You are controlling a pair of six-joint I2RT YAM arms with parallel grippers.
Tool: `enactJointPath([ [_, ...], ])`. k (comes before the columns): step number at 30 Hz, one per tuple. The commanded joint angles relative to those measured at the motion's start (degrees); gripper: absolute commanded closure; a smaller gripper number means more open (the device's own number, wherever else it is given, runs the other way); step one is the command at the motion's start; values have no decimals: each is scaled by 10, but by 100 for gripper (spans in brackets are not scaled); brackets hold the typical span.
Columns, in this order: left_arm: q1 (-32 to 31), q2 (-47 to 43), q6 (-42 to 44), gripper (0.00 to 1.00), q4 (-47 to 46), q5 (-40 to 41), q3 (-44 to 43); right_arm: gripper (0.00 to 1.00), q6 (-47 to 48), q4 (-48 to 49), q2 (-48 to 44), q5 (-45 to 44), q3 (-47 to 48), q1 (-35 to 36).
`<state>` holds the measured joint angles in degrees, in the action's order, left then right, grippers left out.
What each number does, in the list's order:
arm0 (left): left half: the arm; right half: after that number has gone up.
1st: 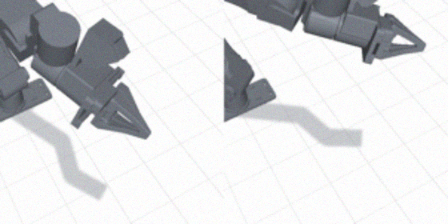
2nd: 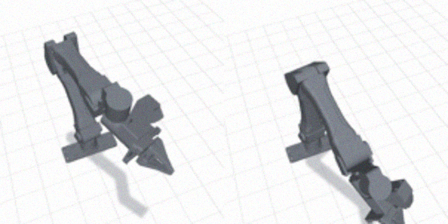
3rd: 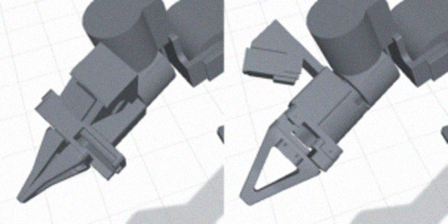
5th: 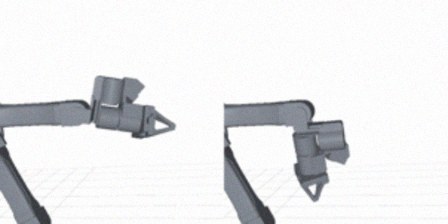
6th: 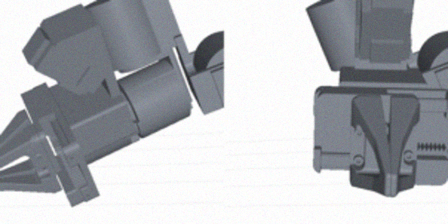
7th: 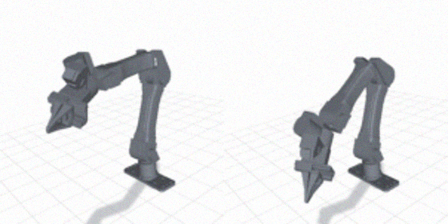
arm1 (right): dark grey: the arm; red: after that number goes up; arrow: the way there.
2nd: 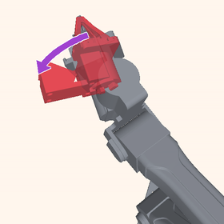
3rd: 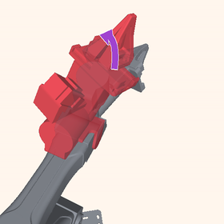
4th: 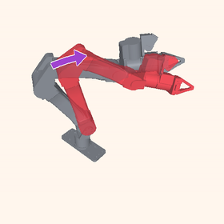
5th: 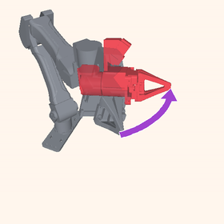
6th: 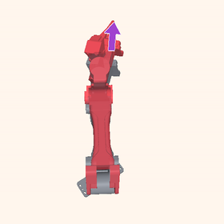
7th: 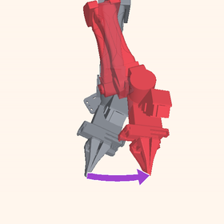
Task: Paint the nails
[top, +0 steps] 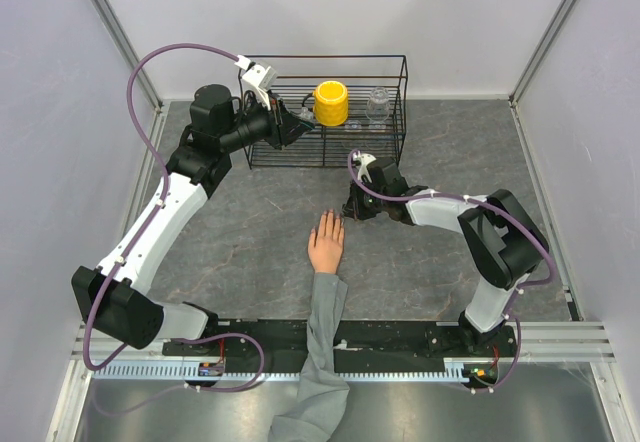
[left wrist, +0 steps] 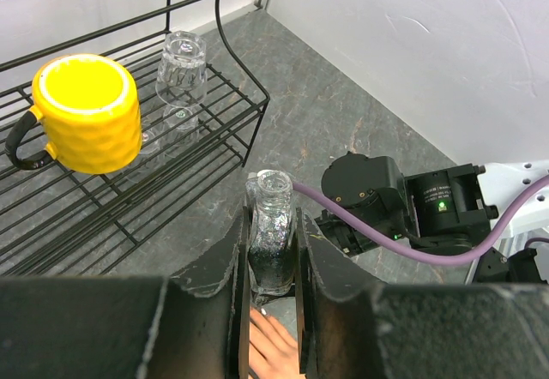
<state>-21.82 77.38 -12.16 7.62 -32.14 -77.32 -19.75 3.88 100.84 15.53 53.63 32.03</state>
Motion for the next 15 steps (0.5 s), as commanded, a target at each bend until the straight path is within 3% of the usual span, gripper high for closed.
enactJointPath([
  [1, 3, -1, -14, 98, -10, -17, -22, 100, 2, 9, 9, -4, 24, -1],
  [15, 6, 1, -15, 98, -10, -19, -25, 100, 3, 3, 8, -16, 24, -4],
])
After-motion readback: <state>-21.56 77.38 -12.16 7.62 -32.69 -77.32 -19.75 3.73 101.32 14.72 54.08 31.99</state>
